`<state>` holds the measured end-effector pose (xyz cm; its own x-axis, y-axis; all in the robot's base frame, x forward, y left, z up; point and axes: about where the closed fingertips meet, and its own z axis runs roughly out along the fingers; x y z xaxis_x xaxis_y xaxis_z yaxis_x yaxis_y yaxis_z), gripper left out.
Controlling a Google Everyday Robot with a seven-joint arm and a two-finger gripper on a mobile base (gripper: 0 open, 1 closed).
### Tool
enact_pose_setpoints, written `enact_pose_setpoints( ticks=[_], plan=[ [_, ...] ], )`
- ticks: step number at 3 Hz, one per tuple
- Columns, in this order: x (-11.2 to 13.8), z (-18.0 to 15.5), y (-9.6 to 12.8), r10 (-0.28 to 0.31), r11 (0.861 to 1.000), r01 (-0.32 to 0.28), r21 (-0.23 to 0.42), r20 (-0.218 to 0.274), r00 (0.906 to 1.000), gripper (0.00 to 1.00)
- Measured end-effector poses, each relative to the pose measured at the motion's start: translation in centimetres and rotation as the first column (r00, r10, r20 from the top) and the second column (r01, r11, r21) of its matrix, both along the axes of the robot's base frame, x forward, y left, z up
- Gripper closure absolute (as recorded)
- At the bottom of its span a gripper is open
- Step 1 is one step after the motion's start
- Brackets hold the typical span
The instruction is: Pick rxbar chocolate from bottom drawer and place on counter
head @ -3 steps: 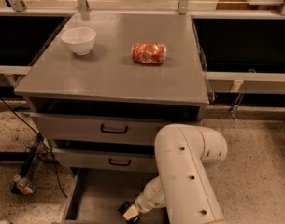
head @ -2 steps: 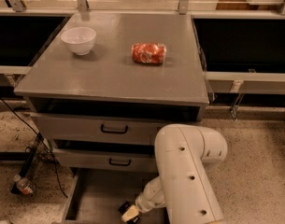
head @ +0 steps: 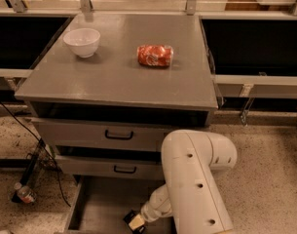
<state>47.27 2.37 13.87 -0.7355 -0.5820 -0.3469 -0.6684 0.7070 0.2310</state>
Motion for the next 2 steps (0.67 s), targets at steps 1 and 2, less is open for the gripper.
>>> enact_pose_setpoints(
  ticks=[1,2],
  plan=[
    [0.00,0.00,0.00,0.000,1.000,0.000,0.000,0.000,1.0000,0.10],
    [-0.23,-0.43,0.46,0.012,1.000,-0.012,0.006,-0.018,0.9998,0.04]
  ],
)
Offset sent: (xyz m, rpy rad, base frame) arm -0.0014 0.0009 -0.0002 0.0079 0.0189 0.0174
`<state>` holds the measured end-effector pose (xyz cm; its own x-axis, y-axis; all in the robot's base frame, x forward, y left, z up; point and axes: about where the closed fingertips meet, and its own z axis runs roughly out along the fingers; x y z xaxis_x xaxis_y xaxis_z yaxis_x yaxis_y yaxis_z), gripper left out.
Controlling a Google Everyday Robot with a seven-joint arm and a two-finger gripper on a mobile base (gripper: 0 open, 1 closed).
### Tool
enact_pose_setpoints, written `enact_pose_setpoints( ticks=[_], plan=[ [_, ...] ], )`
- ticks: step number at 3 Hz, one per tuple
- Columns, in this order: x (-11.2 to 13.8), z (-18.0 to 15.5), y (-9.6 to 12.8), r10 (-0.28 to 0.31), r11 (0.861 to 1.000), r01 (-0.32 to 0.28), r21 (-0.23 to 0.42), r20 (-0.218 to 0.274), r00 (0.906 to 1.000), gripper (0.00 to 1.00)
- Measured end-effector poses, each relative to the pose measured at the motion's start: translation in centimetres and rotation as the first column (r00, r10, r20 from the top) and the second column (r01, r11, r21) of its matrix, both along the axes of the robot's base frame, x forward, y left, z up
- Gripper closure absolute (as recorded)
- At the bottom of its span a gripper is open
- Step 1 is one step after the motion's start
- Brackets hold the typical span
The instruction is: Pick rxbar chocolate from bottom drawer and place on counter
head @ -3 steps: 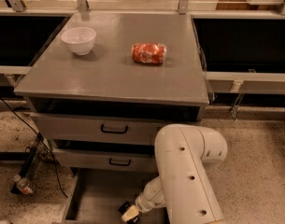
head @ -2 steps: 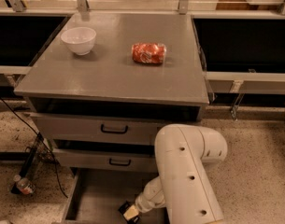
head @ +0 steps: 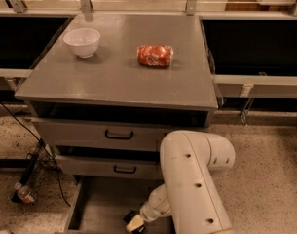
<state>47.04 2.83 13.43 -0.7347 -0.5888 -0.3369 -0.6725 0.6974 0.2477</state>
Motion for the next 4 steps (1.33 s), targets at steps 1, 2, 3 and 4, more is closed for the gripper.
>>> enact_pose_setpoints(
  ticks=[1,2,3,4],
  plan=[
    [0.14,-0.80,0.69,0.004,1.000,-0.004,-0.003,-0.009,1.0000,0.00],
    [0.09,-0.81,0.74,0.006,1.000,-0.006,0.001,-0.010,0.9999,0.01],
    [-0.10,-0.79,0.94,0.015,1.000,-0.015,0.017,-0.016,0.9998,0.25],
    [-0.30,-0.41,1.06,0.017,1.000,-0.017,0.026,0.002,0.9999,0.41]
  ],
)
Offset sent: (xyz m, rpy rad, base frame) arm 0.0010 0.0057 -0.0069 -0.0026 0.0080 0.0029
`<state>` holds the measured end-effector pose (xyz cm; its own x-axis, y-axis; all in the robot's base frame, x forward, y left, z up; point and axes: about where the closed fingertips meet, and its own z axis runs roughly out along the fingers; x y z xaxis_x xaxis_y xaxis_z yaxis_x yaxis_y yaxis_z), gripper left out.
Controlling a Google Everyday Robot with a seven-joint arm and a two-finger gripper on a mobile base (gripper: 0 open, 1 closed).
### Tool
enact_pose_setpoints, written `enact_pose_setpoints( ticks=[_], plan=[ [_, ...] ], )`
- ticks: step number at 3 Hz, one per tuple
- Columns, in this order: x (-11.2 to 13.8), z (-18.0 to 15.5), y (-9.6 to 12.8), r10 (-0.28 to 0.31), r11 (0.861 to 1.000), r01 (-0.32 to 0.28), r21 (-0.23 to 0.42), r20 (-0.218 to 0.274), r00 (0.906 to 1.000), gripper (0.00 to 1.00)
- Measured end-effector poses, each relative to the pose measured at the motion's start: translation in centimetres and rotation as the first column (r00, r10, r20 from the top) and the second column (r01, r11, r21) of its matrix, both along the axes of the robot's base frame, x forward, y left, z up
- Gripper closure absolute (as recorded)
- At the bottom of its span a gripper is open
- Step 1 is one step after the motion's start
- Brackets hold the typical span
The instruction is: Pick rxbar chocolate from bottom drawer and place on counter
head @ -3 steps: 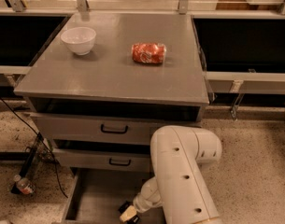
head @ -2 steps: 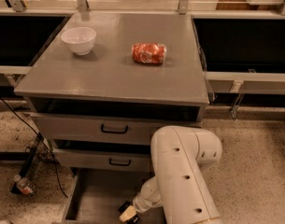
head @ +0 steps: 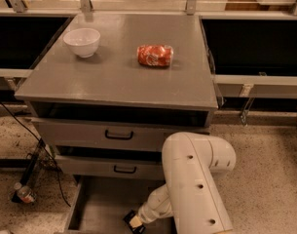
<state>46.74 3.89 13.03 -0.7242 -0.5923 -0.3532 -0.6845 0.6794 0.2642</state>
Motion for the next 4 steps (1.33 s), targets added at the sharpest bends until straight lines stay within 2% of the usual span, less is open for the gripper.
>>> enact_pose_setpoints(
  ticks=[1,2,4],
  plan=[
    [-0.26,0.11,0.39,0.002,1.000,-0.002,-0.013,0.018,0.9998,0.49],
    [-0.27,0.11,0.40,0.002,1.000,-0.002,-0.014,0.019,0.9998,0.41],
    [-0.48,0.07,0.68,0.028,1.000,-0.028,-0.011,0.017,0.9995,0.00]
  ],
)
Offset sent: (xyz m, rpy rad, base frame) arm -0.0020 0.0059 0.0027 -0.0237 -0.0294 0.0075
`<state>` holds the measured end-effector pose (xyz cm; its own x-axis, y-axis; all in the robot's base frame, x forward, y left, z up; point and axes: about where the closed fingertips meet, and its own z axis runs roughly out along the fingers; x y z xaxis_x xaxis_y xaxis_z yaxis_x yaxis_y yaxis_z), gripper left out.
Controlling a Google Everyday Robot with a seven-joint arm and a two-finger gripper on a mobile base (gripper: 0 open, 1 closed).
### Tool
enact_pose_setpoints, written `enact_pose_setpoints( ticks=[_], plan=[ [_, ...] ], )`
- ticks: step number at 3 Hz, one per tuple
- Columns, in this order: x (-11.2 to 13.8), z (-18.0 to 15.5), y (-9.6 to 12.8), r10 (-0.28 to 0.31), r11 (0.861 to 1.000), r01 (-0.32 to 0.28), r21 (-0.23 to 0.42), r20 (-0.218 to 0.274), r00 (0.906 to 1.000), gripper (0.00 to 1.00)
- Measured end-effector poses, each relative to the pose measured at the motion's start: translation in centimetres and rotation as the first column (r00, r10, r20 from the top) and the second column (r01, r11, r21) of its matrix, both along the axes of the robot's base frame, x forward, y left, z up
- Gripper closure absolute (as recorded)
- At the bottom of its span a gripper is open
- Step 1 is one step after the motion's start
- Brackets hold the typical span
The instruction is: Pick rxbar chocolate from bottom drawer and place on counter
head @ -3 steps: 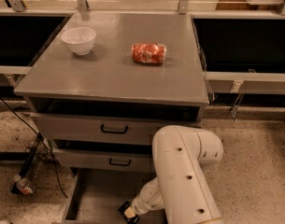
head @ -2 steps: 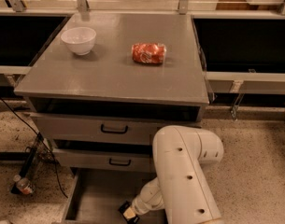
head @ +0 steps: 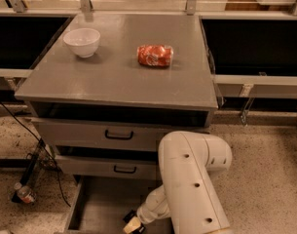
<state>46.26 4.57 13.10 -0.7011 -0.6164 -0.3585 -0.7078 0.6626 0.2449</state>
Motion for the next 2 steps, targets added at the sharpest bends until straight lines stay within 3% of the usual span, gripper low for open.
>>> enact_pose_setpoints(
  ticks=[1,2],
  plan=[
    [-0.04,0.01,0.03,0.003,1.000,-0.003,0.002,0.001,1.0000,0.00],
    [-0.12,0.00,0.15,0.011,1.000,-0.011,0.009,0.001,0.9999,0.09]
  ],
)
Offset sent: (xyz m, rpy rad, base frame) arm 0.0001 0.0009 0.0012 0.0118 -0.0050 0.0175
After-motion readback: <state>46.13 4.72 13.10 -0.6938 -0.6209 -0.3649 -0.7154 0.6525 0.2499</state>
